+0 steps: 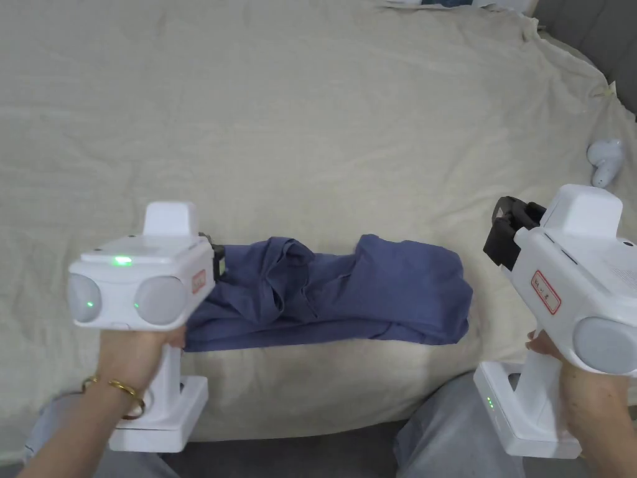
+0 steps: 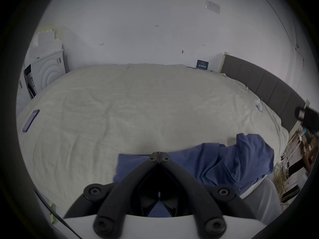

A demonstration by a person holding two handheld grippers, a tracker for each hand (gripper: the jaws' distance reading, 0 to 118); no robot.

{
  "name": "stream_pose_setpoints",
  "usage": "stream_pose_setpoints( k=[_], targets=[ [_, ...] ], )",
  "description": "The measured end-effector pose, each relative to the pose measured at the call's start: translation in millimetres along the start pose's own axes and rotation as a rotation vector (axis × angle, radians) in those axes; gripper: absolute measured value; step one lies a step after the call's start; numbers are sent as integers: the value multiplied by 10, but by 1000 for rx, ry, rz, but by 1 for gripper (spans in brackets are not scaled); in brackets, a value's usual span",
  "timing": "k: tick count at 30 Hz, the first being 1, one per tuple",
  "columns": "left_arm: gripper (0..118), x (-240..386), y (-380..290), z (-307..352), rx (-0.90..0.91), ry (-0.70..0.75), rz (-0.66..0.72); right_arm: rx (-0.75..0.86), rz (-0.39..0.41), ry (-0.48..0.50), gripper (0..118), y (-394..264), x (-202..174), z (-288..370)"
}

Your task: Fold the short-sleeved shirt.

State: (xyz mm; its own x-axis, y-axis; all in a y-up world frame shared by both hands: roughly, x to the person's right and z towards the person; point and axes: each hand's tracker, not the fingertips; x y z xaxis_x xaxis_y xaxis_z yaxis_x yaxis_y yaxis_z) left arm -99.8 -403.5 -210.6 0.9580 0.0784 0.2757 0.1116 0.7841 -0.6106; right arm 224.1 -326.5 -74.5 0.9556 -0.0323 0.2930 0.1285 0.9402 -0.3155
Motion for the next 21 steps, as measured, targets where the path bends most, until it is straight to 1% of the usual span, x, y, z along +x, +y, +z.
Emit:
stream_pose_setpoints(
  k=[8, 12, 15, 18, 21],
  targets=[
    [0, 626, -345, -374, -115, -96, -87, -3, 8, -17, 0, 15, 60, 89],
    [0, 904, -425, -416, -114, -112, -134, 3, 13, -28, 0, 33, 83, 126],
    [0, 1024, -415, -441, -112, -112, -147, 10, 13, -30, 0, 38, 125, 113],
    [0, 1093, -367, -435, -113, -122, -131, 14, 14, -34, 0, 45, 135, 99],
    [0, 1213, -345, -426, -119, -164, -142, 13, 7, -30, 0, 41, 135, 81]
  ],
)
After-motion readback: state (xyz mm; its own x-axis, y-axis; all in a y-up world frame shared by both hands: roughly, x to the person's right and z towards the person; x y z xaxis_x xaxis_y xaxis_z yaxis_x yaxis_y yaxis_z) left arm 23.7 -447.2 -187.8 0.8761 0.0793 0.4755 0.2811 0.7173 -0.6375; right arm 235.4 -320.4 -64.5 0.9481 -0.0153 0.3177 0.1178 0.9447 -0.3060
